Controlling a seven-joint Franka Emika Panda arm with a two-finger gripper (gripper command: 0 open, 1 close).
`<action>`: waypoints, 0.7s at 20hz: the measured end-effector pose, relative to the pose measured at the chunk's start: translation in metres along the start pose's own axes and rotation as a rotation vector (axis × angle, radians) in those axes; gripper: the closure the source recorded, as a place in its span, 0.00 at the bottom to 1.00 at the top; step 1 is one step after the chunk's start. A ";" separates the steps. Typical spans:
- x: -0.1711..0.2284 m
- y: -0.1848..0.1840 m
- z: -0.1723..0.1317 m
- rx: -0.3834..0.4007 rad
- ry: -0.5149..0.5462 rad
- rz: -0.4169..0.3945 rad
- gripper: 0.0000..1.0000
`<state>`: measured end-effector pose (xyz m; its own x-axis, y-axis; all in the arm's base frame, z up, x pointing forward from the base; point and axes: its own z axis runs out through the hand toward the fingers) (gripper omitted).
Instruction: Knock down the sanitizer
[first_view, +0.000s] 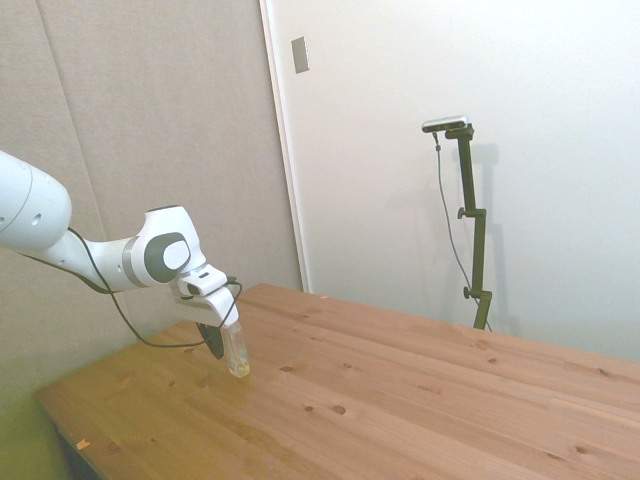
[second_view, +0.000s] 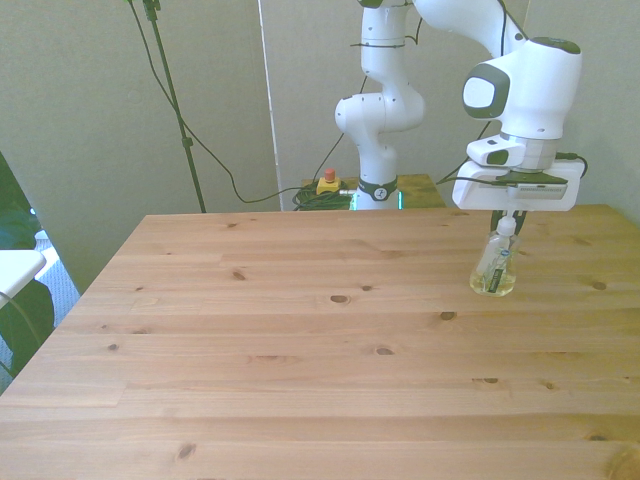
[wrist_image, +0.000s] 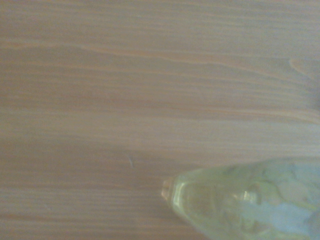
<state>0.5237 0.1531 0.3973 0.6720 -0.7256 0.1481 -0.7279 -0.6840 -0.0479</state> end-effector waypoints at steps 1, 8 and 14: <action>0.003 -0.003 0.000 0.003 0.003 0.007 1.00; 0.048 -0.020 -0.010 0.037 0.035 0.070 1.00; 0.092 -0.022 -0.010 0.043 0.050 0.133 1.00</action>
<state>0.5999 0.1021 0.4216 0.5619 -0.8059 0.1867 -0.8027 -0.5857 -0.1123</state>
